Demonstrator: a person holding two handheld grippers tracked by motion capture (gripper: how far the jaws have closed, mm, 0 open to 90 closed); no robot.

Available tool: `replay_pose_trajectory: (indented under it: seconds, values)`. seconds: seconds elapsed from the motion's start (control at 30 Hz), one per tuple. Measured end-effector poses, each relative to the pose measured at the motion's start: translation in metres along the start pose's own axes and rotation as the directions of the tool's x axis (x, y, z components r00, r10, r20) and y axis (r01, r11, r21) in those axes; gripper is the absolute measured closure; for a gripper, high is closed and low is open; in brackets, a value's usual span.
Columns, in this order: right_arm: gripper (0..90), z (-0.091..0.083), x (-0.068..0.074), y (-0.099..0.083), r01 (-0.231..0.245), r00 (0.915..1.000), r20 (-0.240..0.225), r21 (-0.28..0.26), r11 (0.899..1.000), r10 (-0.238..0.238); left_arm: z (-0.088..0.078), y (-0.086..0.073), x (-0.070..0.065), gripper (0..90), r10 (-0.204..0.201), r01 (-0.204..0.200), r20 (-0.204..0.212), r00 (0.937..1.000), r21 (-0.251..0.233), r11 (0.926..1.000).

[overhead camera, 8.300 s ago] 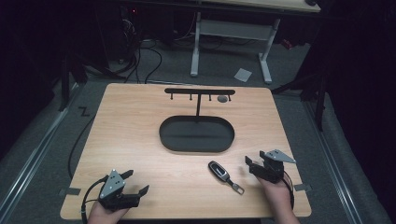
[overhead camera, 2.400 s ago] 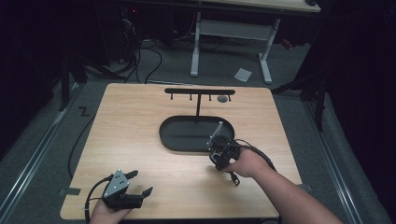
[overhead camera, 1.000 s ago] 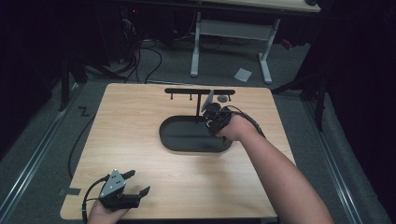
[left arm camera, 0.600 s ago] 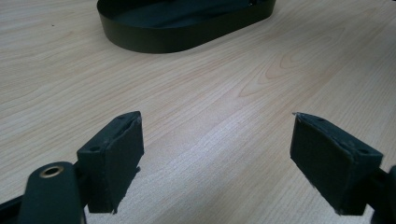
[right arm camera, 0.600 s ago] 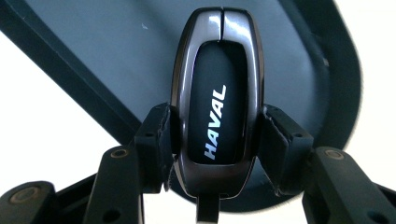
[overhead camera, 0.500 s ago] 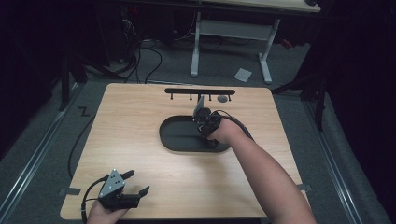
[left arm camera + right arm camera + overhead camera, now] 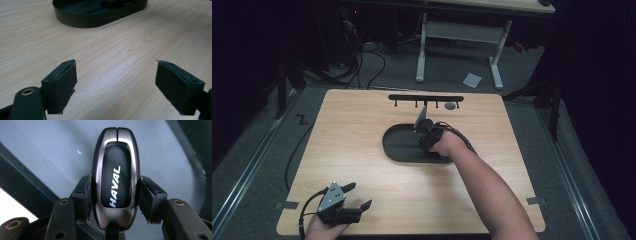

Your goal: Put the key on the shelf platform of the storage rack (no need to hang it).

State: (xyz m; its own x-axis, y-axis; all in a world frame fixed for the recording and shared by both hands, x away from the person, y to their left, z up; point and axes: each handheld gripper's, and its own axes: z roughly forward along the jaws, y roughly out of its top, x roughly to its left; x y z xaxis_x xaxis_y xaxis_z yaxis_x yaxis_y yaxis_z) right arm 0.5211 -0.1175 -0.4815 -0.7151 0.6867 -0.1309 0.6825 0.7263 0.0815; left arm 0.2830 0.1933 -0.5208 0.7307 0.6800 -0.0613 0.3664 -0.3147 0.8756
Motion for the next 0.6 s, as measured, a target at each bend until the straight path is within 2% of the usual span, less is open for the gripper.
replay_pose_trajectory:
  seconds: [0.07,0.1,0.17,0.2,0.23,0.3,0.4,0.6]
  values:
    - [48.8,0.0032,0.0023,0.0003,-0.021,0.9997,-0.009,0.007,1.0,0.021,0.0,-0.0001,0.0002,18.2,0.0,0.0,0.0,1.0,0.001,1.0]
    - [48.8,0.0049,0.0012,-0.0002,-0.01,0.9999,-0.007,0.0,1.0,0.01,0.0001,-0.0001,0.0002,18.2,0.0,0.0,0.0,1.0,0.001,1.0]
    - [48.7,0.0054,0.0013,0.0001,-0.034,0.9992,-0.022,-0.006,0.999,0.034,0.0005,-0.0001,0.0001,18.2,0.0,0.0,0.0,1.0,0.0,1.0]
    - [48.8,0.006,0.0,-0.0002,-0.028,0.9994,-0.021,-0.01,1.0,0.028,0.0006,-0.0001,0.0,18.2,0.001,-0.001,0.0,1.0,0.001,1.0]
    - [48.7,0.0052,0.0009,-0.0002,-0.053,0.9981,-0.03,-0.003,0.999,0.053,0.0006,0.0,-0.0001,18.2,0.002,-0.002,0.001,1.0,0.002,1.0]
    - [48.6,0.0062,-0.0014,-0.0013,-0.042,0.9987,-0.03,-0.015,0.999,0.041,0.0007,0.0002,-0.0003,18.2,0.004,-0.004,0.002,1.0,0.007,1.0]
    - [47.6,0.0066,-0.0029,-0.0029,-0.077,0.9959,-0.051,-0.024,0.997,0.075,0.0013,0.0001,-0.0008,18.2,0.003,-0.003,0.001,1.0,0.003,1.0]
    - [42.6,0.0058,-0.0014,-0.0048,-0.082,0.9961,-0.036,-0.032,0.996,0.08,0.0005,-0.0002,-0.0005,18.3,0.004,-0.004,0.001,1.0,0.007,1.0]
